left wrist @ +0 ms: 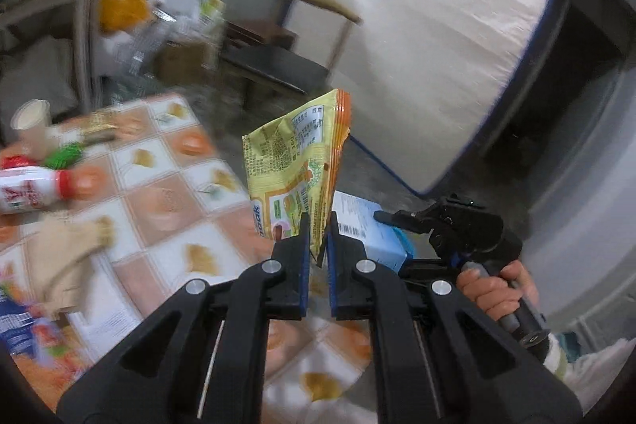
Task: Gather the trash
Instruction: 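Carry the box and snack bag over the blue wastebasket and release both, then move both tools back over the table, then grasp the white CABLE box with the right tool while the left tool grasps the beige paper towel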
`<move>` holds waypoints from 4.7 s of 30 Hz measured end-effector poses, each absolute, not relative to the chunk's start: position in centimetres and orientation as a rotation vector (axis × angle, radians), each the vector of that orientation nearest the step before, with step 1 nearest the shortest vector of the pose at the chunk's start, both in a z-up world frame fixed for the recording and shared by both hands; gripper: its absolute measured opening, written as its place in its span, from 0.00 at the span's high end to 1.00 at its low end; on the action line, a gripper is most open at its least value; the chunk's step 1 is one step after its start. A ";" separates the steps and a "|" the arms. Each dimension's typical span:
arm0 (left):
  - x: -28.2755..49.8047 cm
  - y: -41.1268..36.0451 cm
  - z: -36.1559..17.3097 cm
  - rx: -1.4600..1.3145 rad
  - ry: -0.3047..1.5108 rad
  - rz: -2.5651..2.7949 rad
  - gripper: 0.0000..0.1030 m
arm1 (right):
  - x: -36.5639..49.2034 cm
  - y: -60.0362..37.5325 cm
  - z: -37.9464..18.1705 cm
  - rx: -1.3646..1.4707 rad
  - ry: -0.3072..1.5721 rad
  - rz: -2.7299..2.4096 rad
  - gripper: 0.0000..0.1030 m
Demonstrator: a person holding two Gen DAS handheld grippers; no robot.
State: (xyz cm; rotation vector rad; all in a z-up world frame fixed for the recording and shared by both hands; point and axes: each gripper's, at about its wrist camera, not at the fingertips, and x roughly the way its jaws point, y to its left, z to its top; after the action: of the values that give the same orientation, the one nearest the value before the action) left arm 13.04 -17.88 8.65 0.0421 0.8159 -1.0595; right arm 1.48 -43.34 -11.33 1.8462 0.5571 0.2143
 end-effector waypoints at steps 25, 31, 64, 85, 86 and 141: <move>6.1 -54.3 -7.8 0.352 1.284 -1.327 0.63 | -15.8 -61.9 -23.3 1.863 0.479 -0.444 0.52; 7.0 -54.9 -9.6 0.313 1.323 -1.263 0.42 | -17.2 -62.2 -28.0 1.896 0.532 -0.607 0.36; 9.7 -21.5 2.1 0.089 0.930 -1.050 0.19 | -8.3 -45.6 -4.2 0.769 0.783 -0.660 0.07; 27.7 -3.6 1.4 -0.049 1.130 -0.502 0.17 | 15.9 -20.6 -1.7 0.463 1.010 0.235 0.06; 28.5 -3.4 0.8 -0.070 1.152 -0.485 0.17 | 16.6 -19.7 -2.1 0.442 1.032 0.264 0.06; 20.5 -11.0 -4.0 -0.175 1.270 -0.695 0.96 | 8.6 -27.8 -5.3 0.413 1.181 0.170 0.37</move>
State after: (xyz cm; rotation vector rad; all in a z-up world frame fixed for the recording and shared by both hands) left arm 20.45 -11.01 -4.01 -0.1747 1.2697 -0.6950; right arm 8.56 -27.76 -5.29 0.4134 1.1810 0.1701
